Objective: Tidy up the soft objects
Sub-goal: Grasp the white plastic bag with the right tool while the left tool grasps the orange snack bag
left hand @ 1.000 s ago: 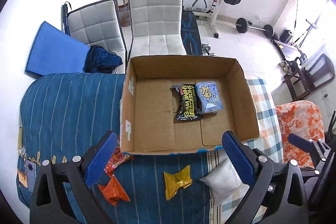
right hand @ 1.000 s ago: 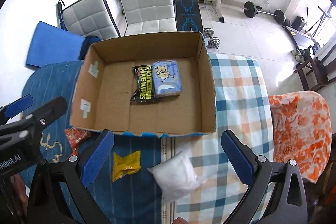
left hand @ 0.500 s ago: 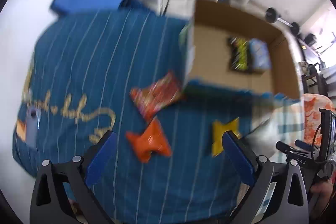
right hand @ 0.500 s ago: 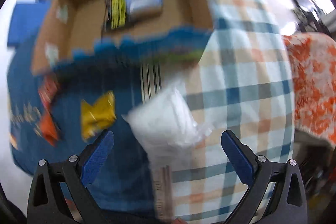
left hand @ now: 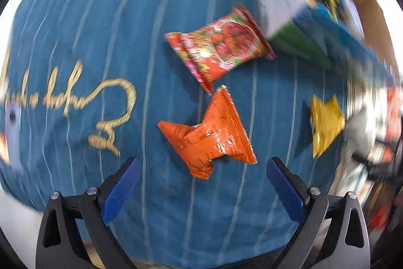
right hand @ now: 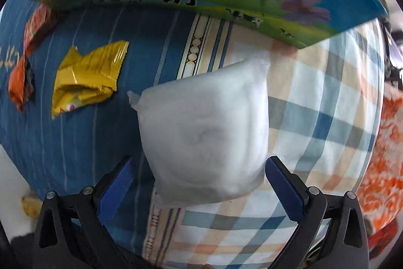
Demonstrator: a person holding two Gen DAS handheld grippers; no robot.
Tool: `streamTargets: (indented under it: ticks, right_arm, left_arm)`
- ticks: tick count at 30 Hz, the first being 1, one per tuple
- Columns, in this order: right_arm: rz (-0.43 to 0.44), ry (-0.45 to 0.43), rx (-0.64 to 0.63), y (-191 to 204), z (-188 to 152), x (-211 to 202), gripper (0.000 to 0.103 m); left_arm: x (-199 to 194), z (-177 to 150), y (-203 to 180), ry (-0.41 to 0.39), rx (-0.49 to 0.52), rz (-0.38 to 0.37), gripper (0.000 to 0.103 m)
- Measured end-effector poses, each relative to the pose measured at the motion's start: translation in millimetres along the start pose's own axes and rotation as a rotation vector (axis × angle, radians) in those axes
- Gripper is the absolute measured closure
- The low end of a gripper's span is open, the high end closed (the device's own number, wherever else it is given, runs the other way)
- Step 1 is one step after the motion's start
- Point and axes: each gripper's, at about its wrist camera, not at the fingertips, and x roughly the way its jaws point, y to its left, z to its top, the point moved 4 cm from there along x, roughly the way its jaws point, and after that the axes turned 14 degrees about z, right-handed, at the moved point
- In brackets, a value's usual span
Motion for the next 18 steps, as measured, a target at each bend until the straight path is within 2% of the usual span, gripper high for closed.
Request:
streamTargets:
  ticks: [3,5,7,8,9,11,12,15,18]
  right_arm:
    - [-0.021,0.041,-0.042,0.9,-2.3,6.1,0.000]
    - [-0.046,0.065,-0.067,0.5,-1.8,10.6,0.000]
    - [-0.060,0.084,-0.082,1.3,0.7,15.0,0.000]
    - [-0.061,0.089,-0.084,1.2,1.4,16.2,0.000]
    - [-0.059,0.097,-0.086,0.8,2.0,18.1,0.000]
    - [-0.056,0.108,-0.079,0.1,3.1,21.4,0.000]
    - [-0.048,0.110,-0.072,-0.7,4.2,22.3,0.002]
    - [-0.044,0.100,-0.019,-5.0,4.2,23.0,0.017]
    - [0.001,0.073,0.076,-15.7,1.3,18.3,0.021]
  left_arm:
    - [5.9,-0.1,-16.8,-0.028,0.175,0.039,0.000]
    - [15.5,0.4,-28.2,-0.042,0.300,0.115,0.001]
    - [25.3,1.9,-35.7,-0.029,0.367,0.139,0.005]
    - [31.1,2.8,-37.6,-0.013,0.383,0.153,0.010]
    - [35.8,3.5,-40.1,-0.002,0.398,0.151,0.022]
    - [43.5,5.1,-43.7,0.022,0.409,0.138,0.034]
    - [47.8,4.8,-45.7,0.037,0.407,0.130,0.034]
    - [56.9,2.9,-47.9,0.074,0.375,0.113,0.036]
    - [54.2,-1.6,-49.5,0.086,0.277,0.050,0.037]
